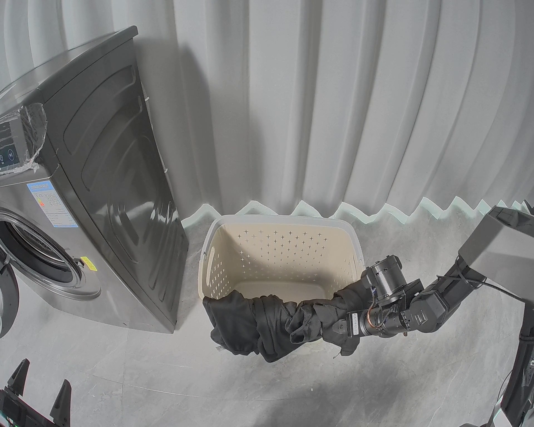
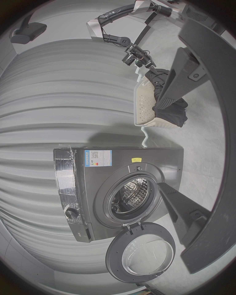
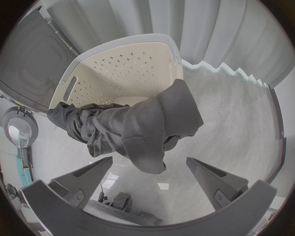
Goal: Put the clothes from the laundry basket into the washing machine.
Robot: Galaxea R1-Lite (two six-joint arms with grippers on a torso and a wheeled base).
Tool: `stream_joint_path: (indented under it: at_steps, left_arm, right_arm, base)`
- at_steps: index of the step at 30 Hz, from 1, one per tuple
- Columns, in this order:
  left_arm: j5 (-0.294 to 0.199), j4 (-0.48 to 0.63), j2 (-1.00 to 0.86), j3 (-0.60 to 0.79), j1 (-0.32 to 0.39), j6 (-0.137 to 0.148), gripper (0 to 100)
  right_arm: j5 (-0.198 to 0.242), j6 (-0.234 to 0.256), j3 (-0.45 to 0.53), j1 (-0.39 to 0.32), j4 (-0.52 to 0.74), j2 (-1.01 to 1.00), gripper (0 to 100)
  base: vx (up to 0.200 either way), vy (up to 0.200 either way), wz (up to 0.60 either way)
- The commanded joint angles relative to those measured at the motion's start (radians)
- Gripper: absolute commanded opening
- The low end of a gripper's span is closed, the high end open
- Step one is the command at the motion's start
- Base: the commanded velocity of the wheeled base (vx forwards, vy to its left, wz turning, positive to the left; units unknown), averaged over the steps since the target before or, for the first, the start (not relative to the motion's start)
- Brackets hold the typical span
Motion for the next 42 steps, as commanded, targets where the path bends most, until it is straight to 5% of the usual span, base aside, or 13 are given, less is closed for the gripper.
stream_joint_path:
  at_steps: [1, 6, 7, 30, 39, 40, 42]
  left_arm:
    - [0.002, 0.000, -0.015, 0.016, 0.000, -0.001, 100]
    - [0.002, 0.000, -0.015, 0.016, 0.000, -0.003, 100]
    - [0.002, 0.000, -0.015, 0.016, 0.000, -0.003, 100]
    - [-0.001, -0.002, -0.015, 0.016, 0.000, -0.003, 100]
    - [0.000, -0.002, -0.015, 0.016, 0.000, -0.003, 100]
    - [0.000, -0.002, -0.015, 0.016, 0.000, -0.003, 100]
    - [0.000, -0.002, -0.015, 0.016, 0.000, -0.003, 100]
  right_arm:
    - [-0.001, 0.001, -0.019, 0.000, 0.000, 0.025, 100]
    - [-0.004, 0.009, -0.034, -0.003, 0.000, 0.036, 100]
    - [-0.004, 0.009, -0.034, -0.002, -0.001, 0.036, 0]
    - [-0.001, 0.007, 0.073, 0.043, -0.035, -0.156, 0]
    - [-0.003, 0.004, 0.117, 0.026, -0.037, -0.088, 0]
    - [-0.003, 0.006, 0.116, 0.026, -0.038, -0.085, 100]
    - [-0.003, 0.007, 0.111, 0.027, -0.040, -0.082, 100]
  base:
    - [0.000, 0.000, 0.00]
    - [0.000, 0.000, 0.00]
    - [0.000, 0.000, 0.00]
    - [0.000, 0.000, 0.00]
    - [0.000, 0.000, 0.00]
    - [0.000, 0.000, 0.00]
    - [0.000, 0.000, 0.00]
